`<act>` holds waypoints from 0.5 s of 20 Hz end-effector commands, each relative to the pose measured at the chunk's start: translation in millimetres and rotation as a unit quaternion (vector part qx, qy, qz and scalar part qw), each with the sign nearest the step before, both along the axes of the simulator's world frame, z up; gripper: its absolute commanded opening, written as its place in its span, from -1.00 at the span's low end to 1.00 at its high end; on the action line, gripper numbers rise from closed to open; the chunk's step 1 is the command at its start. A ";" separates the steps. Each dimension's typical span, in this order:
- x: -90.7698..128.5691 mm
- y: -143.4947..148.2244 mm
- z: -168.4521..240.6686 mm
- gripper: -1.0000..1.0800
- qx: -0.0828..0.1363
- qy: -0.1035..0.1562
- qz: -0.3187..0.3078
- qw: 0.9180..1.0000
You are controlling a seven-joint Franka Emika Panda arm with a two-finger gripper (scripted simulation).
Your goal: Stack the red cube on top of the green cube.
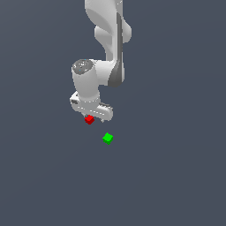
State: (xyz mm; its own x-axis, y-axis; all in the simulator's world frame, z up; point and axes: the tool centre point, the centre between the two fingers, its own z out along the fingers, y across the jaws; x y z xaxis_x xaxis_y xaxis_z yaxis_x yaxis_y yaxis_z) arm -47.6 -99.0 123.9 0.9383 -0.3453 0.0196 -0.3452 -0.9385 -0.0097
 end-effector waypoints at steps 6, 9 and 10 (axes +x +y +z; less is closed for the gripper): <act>-45.6 -38.6 -39.0 0.92 -0.001 0.008 -0.088 0.996; -56.3 -45.6 -47.6 0.92 -0.001 0.010 -0.107 0.994; -58.8 -47.1 -49.6 0.92 -0.001 0.010 -0.111 0.994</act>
